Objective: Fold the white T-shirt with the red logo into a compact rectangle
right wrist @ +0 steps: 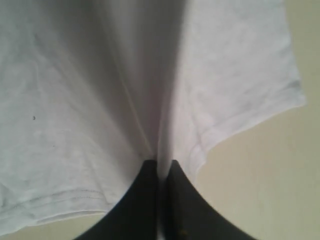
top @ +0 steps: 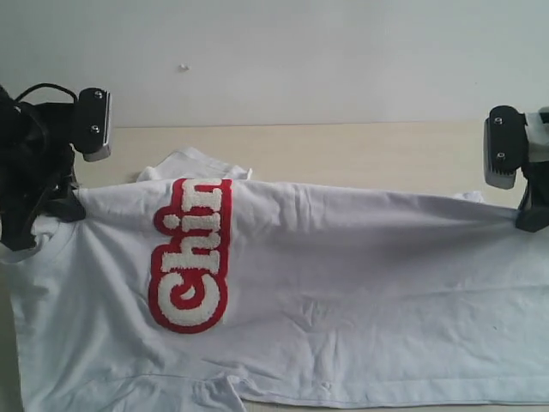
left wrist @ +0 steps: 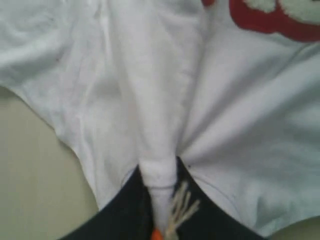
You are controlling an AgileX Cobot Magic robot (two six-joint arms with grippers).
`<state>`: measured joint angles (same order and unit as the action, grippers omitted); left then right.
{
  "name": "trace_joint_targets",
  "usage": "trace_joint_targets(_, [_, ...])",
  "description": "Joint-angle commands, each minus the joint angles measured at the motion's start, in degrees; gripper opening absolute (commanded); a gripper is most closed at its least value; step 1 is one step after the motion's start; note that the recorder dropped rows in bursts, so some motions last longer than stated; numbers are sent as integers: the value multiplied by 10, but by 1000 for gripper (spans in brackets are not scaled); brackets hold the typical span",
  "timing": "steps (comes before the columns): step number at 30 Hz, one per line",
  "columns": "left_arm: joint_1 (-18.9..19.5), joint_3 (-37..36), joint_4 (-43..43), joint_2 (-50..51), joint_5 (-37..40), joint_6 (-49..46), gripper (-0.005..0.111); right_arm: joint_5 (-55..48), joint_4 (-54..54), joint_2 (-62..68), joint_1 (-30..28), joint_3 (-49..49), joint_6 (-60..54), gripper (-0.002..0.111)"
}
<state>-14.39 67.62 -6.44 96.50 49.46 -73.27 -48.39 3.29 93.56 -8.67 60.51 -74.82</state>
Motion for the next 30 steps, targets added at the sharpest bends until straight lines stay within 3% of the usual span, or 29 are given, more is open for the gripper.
trace_joint_targets(1, [1,-1,4,-43,9,20,3,-5,21,-51,-1,-1,1,0])
trace_joint_targets(30, [1,-1,23,-298,109,69,3,-64,60,-277,-1,-1,10,0])
